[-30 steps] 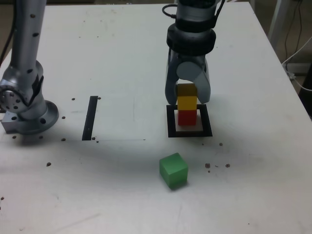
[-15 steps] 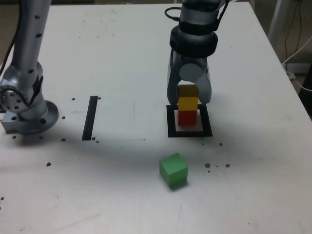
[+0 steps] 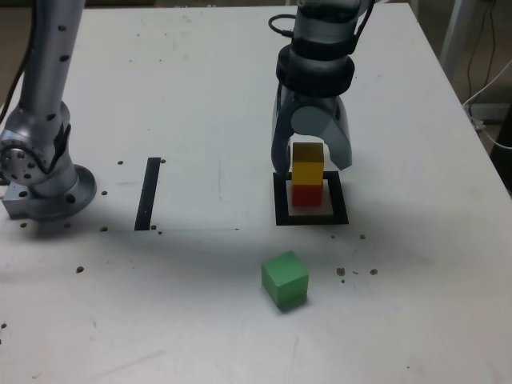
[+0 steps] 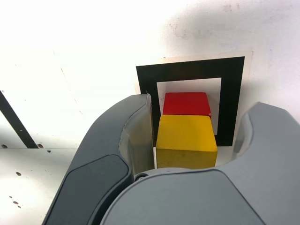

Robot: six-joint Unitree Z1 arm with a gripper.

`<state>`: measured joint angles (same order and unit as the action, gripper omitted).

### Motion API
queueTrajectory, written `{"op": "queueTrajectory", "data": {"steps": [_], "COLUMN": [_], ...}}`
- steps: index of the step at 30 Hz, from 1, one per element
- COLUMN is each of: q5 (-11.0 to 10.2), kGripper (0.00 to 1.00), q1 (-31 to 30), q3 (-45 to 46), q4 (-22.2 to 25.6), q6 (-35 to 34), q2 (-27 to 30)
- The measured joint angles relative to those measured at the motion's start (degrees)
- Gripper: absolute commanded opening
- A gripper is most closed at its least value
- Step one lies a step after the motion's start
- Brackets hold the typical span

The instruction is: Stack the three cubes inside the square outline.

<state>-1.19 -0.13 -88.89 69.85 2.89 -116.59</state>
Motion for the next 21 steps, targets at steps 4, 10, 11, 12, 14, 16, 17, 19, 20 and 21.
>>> {"op": "queueTrajectory", "data": {"steps": [4,10,11,12,14,16,17,19,20,21], "q5": [-0.8,-3.4,-3.6,-3.6,-3.6,-3.6,-3.6,-3.5,-3.5,-3.5], "kGripper": [0.99,0.99,0.99,0.99,1.00,1.00,1.00,0.99,0.99,0.99], "q1": [0.0,-1.6,-2.3,-3.1,-4.9,-6.9,-7.9,-10.2,-11.1,-11.9], "q3": [0.5,2.1,2.5,2.8,3.6,4.6,5.0,5.8,6.0,6.0], "q4": [-0.2,0.7,0.8,1.0,1.2,1.2,1.0,0.3,-0.1,-0.4], "q6": [0.0,-1.7,-2.3,-2.8,-4.1,-5.4,-5.9,-6.4,-6.6,-6.5], "q2": [1.5,8.4,9.3,10.1,11.4,12.4,12.7,13.2,13.4,13.4]}}
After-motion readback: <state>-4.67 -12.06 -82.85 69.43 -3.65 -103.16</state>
